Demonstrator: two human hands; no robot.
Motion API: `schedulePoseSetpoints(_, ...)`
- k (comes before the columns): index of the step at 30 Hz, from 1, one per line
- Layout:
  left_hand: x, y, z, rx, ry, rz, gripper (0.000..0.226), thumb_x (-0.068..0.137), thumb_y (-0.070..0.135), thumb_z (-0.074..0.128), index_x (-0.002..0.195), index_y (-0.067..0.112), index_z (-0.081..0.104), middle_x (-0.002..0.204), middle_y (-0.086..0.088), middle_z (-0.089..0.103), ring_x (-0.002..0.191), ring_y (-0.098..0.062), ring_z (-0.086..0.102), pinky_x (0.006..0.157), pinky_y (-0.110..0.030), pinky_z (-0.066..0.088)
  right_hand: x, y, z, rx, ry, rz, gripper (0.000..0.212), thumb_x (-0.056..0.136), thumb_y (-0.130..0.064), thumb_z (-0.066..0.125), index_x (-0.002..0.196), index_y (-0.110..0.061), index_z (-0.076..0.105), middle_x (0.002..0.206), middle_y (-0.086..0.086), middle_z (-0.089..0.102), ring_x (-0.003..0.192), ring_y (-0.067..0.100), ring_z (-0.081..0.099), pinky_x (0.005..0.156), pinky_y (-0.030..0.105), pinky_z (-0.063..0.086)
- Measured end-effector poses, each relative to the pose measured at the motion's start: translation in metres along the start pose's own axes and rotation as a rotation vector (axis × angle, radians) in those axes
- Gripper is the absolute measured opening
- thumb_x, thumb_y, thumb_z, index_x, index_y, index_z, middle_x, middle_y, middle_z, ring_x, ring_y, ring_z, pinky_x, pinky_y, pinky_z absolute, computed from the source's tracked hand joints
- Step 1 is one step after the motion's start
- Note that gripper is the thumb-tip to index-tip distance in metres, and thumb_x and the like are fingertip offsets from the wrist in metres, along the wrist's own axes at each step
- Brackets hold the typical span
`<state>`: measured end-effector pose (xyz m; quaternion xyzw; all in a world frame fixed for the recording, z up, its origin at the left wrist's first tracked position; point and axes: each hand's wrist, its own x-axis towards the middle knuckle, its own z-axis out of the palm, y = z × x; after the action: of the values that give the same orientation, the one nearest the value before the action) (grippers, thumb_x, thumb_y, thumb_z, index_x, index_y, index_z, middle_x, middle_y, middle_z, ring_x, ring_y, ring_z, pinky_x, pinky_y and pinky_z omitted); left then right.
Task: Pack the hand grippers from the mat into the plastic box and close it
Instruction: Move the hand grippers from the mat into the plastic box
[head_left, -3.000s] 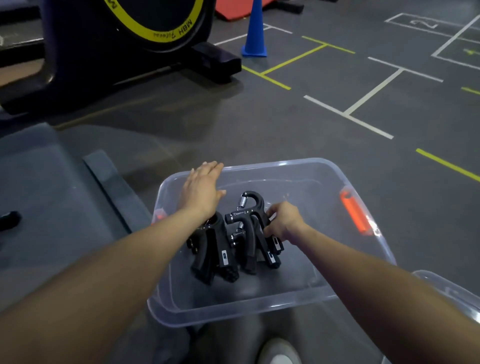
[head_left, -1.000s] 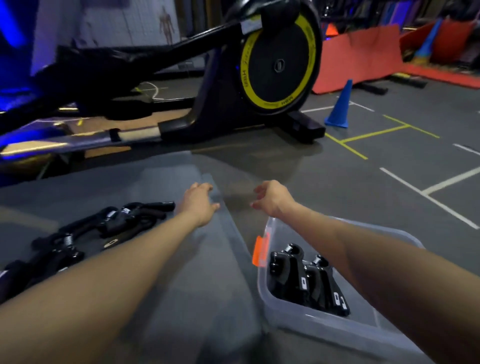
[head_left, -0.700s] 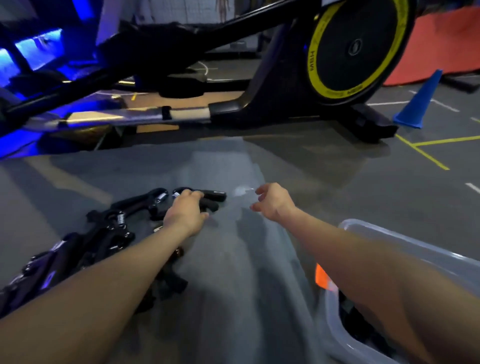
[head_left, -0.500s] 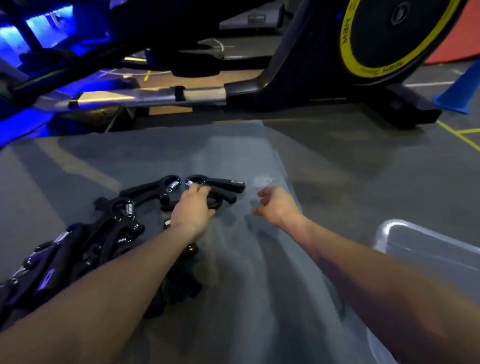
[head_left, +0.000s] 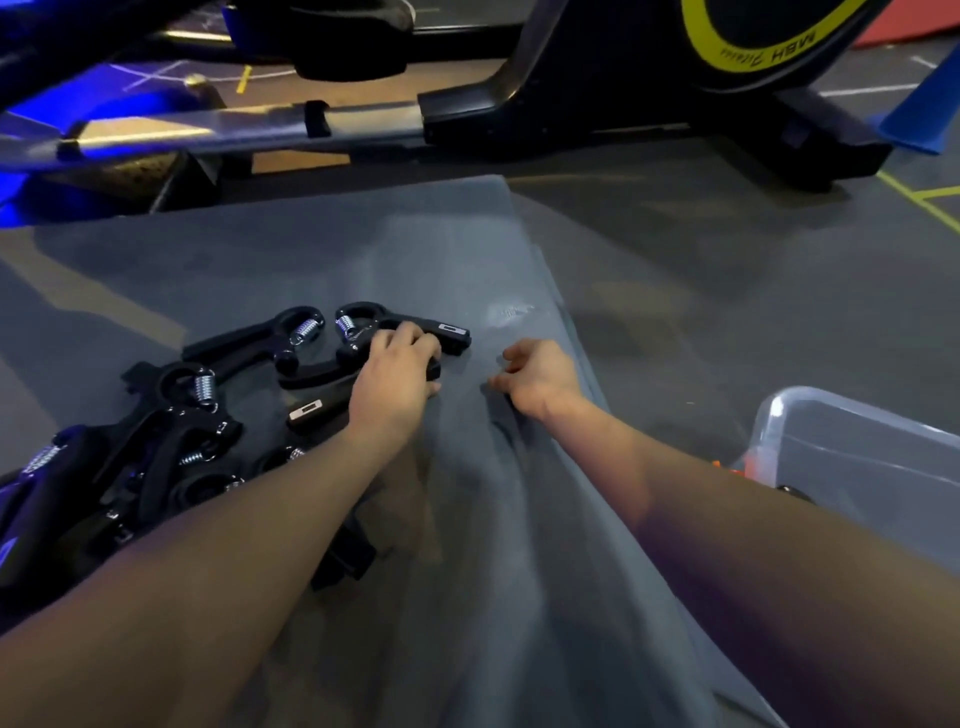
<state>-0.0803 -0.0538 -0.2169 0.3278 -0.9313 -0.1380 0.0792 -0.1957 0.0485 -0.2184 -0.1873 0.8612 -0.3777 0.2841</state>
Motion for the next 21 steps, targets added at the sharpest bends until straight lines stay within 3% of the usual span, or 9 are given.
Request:
schedulePoseSetpoints(3, -0.011, -0.001, -0.006, 0.087, 0.008, 0.049, 0.025, 0.087, 0.009, 0.055, 0.111, 0.012, 0.055, 0.124, -0.003, 0.051, 0.118, -0.023, 0.044, 0.090, -0.041, 0.046, -0.004, 0.005, -0.007, 0.031, -0.006, 0.012, 0.043, 0.078, -0.013, 0.072, 0.118, -0.007, 0.059, 0.118, 0.010, 0.065, 0.106, 0.023, 0.062, 0.092, 0.027, 0.046)
schedulePoseSetpoints(8, -0.015, 0.013, -0.035, 0.345, 0.001, 0.197, 0.034, 0.095, 0.008, 0.037, 0.127, 0.012, 0.048, 0.137, -0.003, 0.050, 0.121, -0.024, 0.053, 0.089, -0.037, 0.046, -0.014, 0.005, -0.021, 0.123, -0.003, 0.001, 0.032, 0.084, -0.017, 0.068, 0.113, -0.006, 0.060, 0.096, 0.004, 0.055, 0.089, 0.016, 0.053, 0.078, 0.026, 0.044)
schedulePoseSetpoints(11, -0.023, 0.029, -0.054, 0.428, 0.040, 0.284, 0.037, 0.095, 0.007, 0.038, 0.131, 0.012, 0.045, 0.135, -0.003, 0.054, 0.112, -0.027, 0.060, 0.083, -0.039, 0.048, -0.023, 0.000, -0.035, 0.266, 0.030, 0.002, 0.015, 0.087, -0.023, 0.062, 0.081, -0.009, 0.063, 0.080, 0.008, 0.056, 0.080, 0.022, 0.052, 0.079, 0.038, 0.047)
schedulePoseSetpoints(13, -0.027, 0.042, -0.063, 0.360, 0.046, 0.365, 0.040, 0.093, 0.003, 0.042, 0.132, 0.009, 0.048, 0.136, -0.007, 0.054, 0.112, -0.029, 0.062, 0.084, -0.040, 0.050, -0.029, -0.002, -0.052, 0.404, 0.033, 0.017, 0.032, 0.092, -0.024, 0.055, 0.063, -0.013, 0.050, 0.067, 0.008, 0.051, 0.070, 0.023, 0.049, 0.071, 0.037, 0.043)
schedulePoseSetpoints(15, -0.027, 0.059, -0.069, 0.317, 0.067, 0.478, 0.043, 0.089, -0.002, 0.047, 0.131, 0.005, 0.051, 0.135, -0.009, 0.056, 0.109, -0.030, 0.064, 0.080, -0.042, 0.053, -0.039, -0.004, -0.076, 0.529, 0.055, 0.053, 0.035, 0.095, -0.025, 0.051, 0.062, -0.014, 0.045, 0.064, 0.007, 0.048, 0.059, 0.022, 0.047, 0.063, 0.034, 0.044)
schedulePoseSetpoints(17, -0.025, 0.080, -0.074, 0.309, 0.134, 0.640, 0.042, 0.076, -0.004, 0.064, 0.117, 0.003, 0.064, 0.118, -0.011, 0.068, 0.087, -0.027, 0.072, 0.060, -0.035, 0.058, -0.049, 0.000, -0.102, 0.637, 0.079, 0.075, 0.036, 0.096, -0.025, 0.050, 0.063, -0.011, 0.047, 0.063, 0.007, 0.048, 0.055, 0.019, 0.047, 0.059, 0.030, 0.046)
schedulePoseSetpoints(19, -0.024, 0.107, -0.079, 0.365, 0.171, 0.761, 0.041, 0.057, -0.002, 0.080, 0.096, 0.006, 0.073, 0.094, -0.006, 0.076, 0.064, -0.020, 0.073, 0.041, -0.023, 0.053, -0.061, 0.008, -0.125, 0.689, 0.081, 0.072, 0.033, 0.095, -0.023, 0.053, 0.065, -0.008, 0.053, 0.067, 0.008, 0.052, 0.060, 0.019, 0.051, 0.064, 0.029, 0.050)
schedulePoseSetpoints(21, -0.029, 0.136, -0.081, 0.394, 0.209, 0.875, 0.029, 0.060, 0.005, 0.071, 0.088, 0.011, 0.076, 0.086, -0.001, 0.077, 0.060, -0.014, 0.072, 0.038, -0.018, 0.050, -0.075, 0.019, -0.147, 0.721, 0.068, 0.054, 0.029, 0.093, -0.022, 0.057, 0.068, -0.007, 0.057, 0.068, 0.008, 0.055, 0.062, 0.018, 0.053, 0.059, 0.026, 0.053)
